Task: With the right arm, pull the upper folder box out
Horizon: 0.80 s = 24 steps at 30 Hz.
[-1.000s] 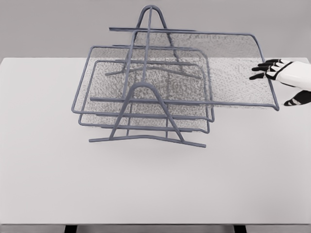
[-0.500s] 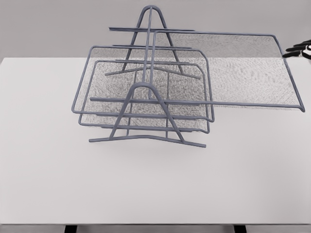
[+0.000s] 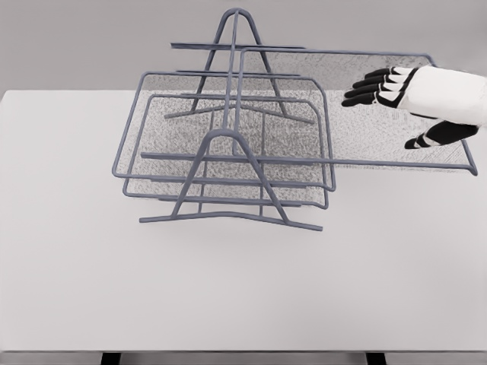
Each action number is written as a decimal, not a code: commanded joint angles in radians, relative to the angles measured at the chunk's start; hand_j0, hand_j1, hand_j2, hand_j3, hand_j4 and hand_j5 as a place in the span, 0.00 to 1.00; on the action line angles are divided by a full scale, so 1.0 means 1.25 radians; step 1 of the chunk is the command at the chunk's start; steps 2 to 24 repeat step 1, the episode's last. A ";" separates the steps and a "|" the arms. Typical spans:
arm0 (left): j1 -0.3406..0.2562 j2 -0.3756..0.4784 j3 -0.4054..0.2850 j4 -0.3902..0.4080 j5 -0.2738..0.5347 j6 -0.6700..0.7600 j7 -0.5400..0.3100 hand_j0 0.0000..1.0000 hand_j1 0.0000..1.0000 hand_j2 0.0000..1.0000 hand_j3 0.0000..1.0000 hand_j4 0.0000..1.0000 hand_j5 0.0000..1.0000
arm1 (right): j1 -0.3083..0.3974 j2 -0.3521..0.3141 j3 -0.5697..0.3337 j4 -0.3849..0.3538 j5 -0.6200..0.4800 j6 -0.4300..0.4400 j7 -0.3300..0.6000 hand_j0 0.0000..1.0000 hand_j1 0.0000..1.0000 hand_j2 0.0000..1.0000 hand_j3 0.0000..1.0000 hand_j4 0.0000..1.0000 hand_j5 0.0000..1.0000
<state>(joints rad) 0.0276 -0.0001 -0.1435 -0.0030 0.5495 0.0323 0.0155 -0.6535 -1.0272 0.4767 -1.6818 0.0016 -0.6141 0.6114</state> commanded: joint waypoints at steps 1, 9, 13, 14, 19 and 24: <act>0.000 0.000 0.001 -0.001 0.001 0.000 0.000 1.00 1.00 1.00 1.00 1.00 1.00 | 0.000 0.007 0.053 -0.003 -0.006 0.003 0.000 1.00 1.00 1.00 1.00 1.00 1.00; 0.000 0.000 0.001 -0.001 0.001 0.000 0.000 1.00 1.00 1.00 1.00 1.00 1.00 | 0.000 0.007 0.053 -0.003 -0.006 0.003 0.000 1.00 1.00 1.00 1.00 1.00 1.00; 0.000 0.000 0.001 -0.001 0.001 0.000 0.000 1.00 1.00 1.00 1.00 1.00 1.00 | 0.000 0.007 0.053 -0.003 -0.006 0.003 0.000 1.00 1.00 1.00 1.00 1.00 1.00; 0.000 0.000 0.001 -0.001 0.001 0.000 0.000 1.00 1.00 1.00 1.00 1.00 1.00 | 0.000 0.007 0.053 -0.003 -0.006 0.003 0.000 1.00 1.00 1.00 1.00 1.00 1.00; 0.000 0.000 0.001 -0.001 0.001 0.000 0.000 1.00 1.00 1.00 1.00 1.00 1.00 | 0.000 0.007 0.053 -0.003 -0.006 0.003 0.000 1.00 1.00 1.00 1.00 1.00 1.00; 0.000 0.000 0.001 -0.001 0.001 0.000 0.000 1.00 1.00 1.00 1.00 1.00 1.00 | 0.000 0.007 0.053 -0.003 -0.006 0.003 0.000 1.00 1.00 1.00 1.00 1.00 1.00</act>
